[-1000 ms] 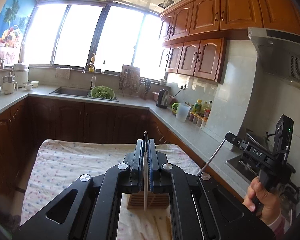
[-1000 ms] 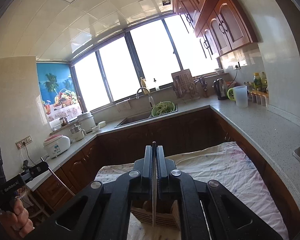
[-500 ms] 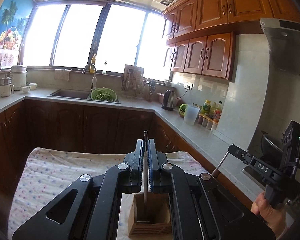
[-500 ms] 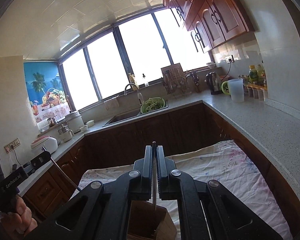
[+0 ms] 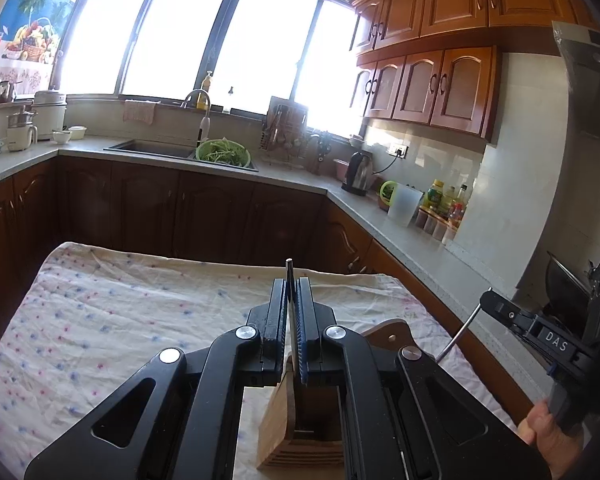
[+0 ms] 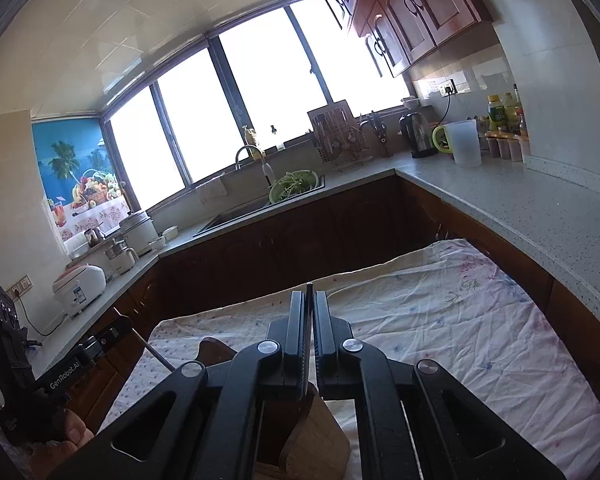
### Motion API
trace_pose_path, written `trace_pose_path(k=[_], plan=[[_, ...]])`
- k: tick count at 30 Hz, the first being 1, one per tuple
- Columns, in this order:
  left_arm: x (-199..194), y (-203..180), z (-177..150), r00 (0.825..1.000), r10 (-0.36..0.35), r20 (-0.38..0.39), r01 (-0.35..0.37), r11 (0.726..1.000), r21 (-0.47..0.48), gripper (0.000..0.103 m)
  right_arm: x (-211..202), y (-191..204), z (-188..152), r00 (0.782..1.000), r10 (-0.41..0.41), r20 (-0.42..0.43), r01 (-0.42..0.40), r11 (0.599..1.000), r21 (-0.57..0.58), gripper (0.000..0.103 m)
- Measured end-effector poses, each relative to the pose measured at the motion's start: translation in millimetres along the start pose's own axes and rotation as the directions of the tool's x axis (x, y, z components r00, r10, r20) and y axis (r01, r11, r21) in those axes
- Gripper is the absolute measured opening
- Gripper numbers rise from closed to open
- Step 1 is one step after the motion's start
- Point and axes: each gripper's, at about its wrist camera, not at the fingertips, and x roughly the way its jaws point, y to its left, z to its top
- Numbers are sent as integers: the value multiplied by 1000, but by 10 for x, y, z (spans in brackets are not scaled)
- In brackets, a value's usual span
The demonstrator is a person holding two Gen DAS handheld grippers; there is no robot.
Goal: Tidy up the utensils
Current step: 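Lower the chopsticks into the holder and open both tools, then move both tools back down toward the wooden chopsticks on the cloth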
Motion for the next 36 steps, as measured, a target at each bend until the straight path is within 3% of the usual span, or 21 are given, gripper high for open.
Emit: trace_pose_path(k=[9, 12, 14, 16, 19, 23, 24, 26, 36], plan=[[33, 1, 70, 999, 20, -36, -20, 1000, 18, 6, 16, 1, 36, 1000, -4, -18, 4, 1000, 11, 5], [28, 18, 74, 998, 23, -52, -22, 1000, 10, 22, 6, 1, 56, 1000, 8, -24, -7, 1000, 18, 11], [-26, 28, 75, 999, 26, -43, -26, 1000, 6, 45, -26, -1, 73, 1000, 13, -21, -13, 1000, 22, 31], [-94, 33, 76, 999, 30, -33, -30, 1000, 3, 52, -83, 2, 86, 1000, 24, -9, -24, 999, 26, 48], [-193, 66, 57, 998, 42, -39, -42, 999, -11, 63, -196, 3, 100, 1000, 28, 9, -28, 999, 33, 55], [-378, 156, -4, 997, 55, -52, -57, 998, -37, 79, -356, -7, 87, 999, 43, 24, -44, 998, 46, 77], [-435, 180, -24, 997, 60, -56, -62, 997, -42, 80, -398, -6, 71, 999, 40, 27, -41, 998, 43, 78], [-544, 217, -67, 995, 68, -71, -71, 996, -47, 82, -491, -2, 30, 998, 47, 30, -48, 998, 46, 92], [-1121, 473, -491, 981, 115, -155, -128, 989, -74, 85, -971, 57, -382, 997, 80, -25, -79, 996, 41, 98]])
